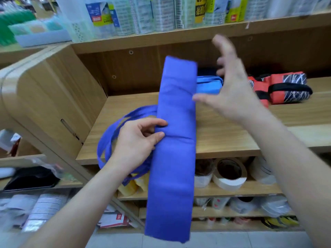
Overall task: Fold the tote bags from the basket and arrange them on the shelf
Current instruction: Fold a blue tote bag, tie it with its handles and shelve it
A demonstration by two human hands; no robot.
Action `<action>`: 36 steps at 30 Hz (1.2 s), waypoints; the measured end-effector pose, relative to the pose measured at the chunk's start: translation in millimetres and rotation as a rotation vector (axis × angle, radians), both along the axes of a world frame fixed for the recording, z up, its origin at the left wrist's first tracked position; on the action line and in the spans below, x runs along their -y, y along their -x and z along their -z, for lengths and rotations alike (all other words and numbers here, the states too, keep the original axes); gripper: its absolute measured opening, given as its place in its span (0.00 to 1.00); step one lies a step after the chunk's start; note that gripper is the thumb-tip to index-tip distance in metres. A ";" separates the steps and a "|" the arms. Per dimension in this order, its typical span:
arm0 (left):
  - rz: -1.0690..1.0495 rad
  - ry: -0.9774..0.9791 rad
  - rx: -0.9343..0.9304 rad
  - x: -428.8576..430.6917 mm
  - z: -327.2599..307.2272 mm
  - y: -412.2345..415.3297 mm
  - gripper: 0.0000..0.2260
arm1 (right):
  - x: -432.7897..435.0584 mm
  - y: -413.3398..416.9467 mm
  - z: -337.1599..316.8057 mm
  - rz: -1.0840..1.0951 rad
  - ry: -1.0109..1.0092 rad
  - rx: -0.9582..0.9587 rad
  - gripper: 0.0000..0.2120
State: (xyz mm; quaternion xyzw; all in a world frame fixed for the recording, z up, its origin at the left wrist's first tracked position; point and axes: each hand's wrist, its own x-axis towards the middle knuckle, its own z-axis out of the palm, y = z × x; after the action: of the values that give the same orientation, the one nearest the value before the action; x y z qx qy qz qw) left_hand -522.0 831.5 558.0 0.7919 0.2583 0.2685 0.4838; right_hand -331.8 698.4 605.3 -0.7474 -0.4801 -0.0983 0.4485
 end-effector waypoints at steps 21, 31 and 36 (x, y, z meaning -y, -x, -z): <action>0.555 -0.813 -0.521 -14.1 6.6 53.6 0.43 | 31.6 25.5 39.7 -0.460 0.862 0.183 0.42; 0.316 -0.012 -0.076 -6.2 -2.0 35.0 0.22 | 16.7 57.0 50.5 -0.119 0.241 -0.207 0.27; 0.160 0.089 -0.229 -8.4 -17.8 34.8 0.35 | 6.5 67.7 57.6 0.081 0.146 -0.178 0.16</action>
State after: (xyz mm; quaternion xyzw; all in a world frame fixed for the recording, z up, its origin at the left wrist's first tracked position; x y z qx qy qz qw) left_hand -556.8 839.9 575.7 0.8133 0.2596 0.1252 0.5055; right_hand -399.5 691.8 547.7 -0.8027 -0.4137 -0.0141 0.4294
